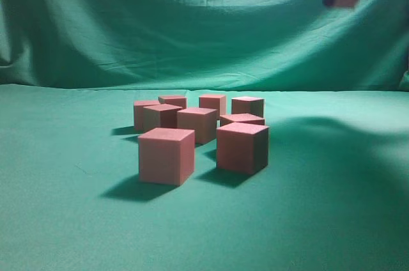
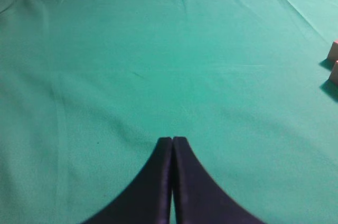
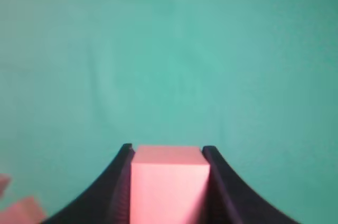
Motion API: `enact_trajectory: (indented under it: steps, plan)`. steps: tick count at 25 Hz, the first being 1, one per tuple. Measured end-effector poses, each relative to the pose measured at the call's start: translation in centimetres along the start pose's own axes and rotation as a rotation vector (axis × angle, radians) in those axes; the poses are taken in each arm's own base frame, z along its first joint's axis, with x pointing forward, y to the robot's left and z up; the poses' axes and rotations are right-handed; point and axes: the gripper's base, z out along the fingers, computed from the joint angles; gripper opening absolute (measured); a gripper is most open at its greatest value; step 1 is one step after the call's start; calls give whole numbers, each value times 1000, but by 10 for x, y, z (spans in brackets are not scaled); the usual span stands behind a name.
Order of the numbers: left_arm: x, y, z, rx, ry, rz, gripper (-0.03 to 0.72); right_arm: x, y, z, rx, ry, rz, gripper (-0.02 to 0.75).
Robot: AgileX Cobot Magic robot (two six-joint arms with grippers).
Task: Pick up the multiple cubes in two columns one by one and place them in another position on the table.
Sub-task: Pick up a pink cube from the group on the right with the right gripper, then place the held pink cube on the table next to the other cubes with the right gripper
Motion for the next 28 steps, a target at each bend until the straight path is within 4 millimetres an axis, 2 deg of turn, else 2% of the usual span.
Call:
enact_trajectory:
  steps: [3, 5, 8, 10, 15, 19, 24, 28]
  plan:
    - [0, 0, 0, 0, 0, 0, 0, 6, 37, -49, -47, -17, -74, 241]
    - [0, 0, 0, 0, 0, 0, 0, 14, 61, -70, -78, -6, -129, 241]
    - [0, 0, 0, 0, 0, 0, 0, 31, 102, -90, -135, 2, -229, 241]
    - [0, 0, 0, 0, 0, 0, 0, 46, 129, -94, -171, 20, -297, 241]
    - [0, 0, 0, 0, 0, 0, 0, 95, 194, -78, -249, 109, -476, 241]
    - [0, 0, 0, 0, 0, 0, 0, 133, 234, -62, -295, 145, -590, 241]
    - [0, 0, 0, 0, 0, 0, 0, 167, 276, -33, -328, 185, -694, 241]
    - [0, 0, 0, 0, 0, 0, 0, 190, 299, -5, -308, 247, -768, 241]
